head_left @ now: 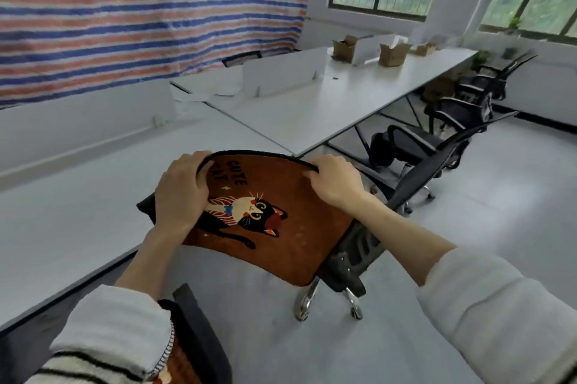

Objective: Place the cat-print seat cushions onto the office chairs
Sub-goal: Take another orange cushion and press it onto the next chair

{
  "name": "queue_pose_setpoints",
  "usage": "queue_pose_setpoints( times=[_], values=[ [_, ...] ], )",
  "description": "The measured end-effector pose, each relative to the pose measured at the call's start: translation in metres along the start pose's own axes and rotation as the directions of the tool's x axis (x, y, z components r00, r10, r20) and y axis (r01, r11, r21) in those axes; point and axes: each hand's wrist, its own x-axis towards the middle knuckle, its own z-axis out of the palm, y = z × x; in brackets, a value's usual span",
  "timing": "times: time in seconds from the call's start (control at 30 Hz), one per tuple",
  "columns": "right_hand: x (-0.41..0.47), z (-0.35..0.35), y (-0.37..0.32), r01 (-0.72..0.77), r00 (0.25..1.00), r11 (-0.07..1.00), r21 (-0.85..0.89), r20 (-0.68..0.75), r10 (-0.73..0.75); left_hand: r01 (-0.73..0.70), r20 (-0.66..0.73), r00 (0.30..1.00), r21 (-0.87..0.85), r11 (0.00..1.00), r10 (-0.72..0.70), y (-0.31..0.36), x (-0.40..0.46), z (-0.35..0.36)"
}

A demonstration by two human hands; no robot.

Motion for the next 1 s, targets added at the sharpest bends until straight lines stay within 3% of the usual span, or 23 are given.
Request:
queue_pose_setpoints(
  times=[0.33, 0.5, 0.6, 0.73, 0.87, 1.0],
  values=[
    [0.148, -0.037, 0.096, 0.035, 0.992, 0.999, 0.024, -0.121, -0.032, 0.080, 0.051, 0.996, 0.009, 0.997, -0.080, 0.058, 0.095, 0.100],
    [0.217, -0.026, 0.146, 0.041, 0.993, 0.976, -0.214, -0.097, -0.063, 0.133, 0.281, 0.955, -0.106, 0.985, -0.099, 0.057, 0.146, 0.180],
    [0.271, -0.013, 0.185, 0.031, 0.995, 0.947, -0.319, 0.096, -0.001, 0.149, 0.497, 0.866, -0.156, 0.976, -0.053, 0.052, 0.189, 0.258],
    [0.327, 0.007, 0.226, -0.040, 0.944, 0.926, -0.374, 0.289, 0.158, 0.148, 0.691, 0.722, -0.200, 0.968, 0.033, 0.050, 0.219, 0.355],
    [0.370, 0.033, 0.259, -0.167, 0.899, 0.893, -0.418, 0.308, 0.312, 0.295, 0.836, 0.546, -0.256, 0.921, 0.057, 0.044, 0.234, 0.428],
    [0.406, 0.047, 0.284, -0.191, 0.843, 0.877, -0.440, 0.385, 0.376, 0.405, 0.886, 0.463, -0.243, 0.881, 0.031, 0.039, 0.253, 0.474]
  ],
)
